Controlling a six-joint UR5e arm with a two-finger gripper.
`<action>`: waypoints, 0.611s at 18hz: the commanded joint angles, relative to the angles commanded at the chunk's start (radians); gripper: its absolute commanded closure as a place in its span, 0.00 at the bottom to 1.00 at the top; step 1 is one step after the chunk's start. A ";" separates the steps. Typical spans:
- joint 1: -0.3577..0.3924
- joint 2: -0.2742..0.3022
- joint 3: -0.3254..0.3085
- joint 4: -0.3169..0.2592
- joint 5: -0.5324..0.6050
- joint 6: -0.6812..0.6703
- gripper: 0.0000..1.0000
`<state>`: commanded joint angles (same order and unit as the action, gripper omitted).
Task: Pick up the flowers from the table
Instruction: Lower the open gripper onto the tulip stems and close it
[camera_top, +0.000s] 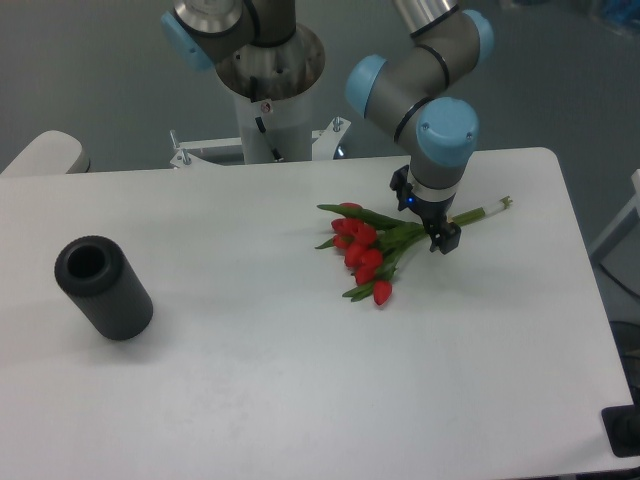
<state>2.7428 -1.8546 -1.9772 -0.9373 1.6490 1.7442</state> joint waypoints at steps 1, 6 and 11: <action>0.000 0.000 -0.006 0.000 0.000 0.000 0.00; 0.002 -0.002 -0.051 0.058 -0.057 -0.002 0.00; 0.005 -0.025 -0.061 0.089 -0.058 0.002 0.00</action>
<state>2.7473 -1.8791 -2.0386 -0.8483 1.5907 1.7457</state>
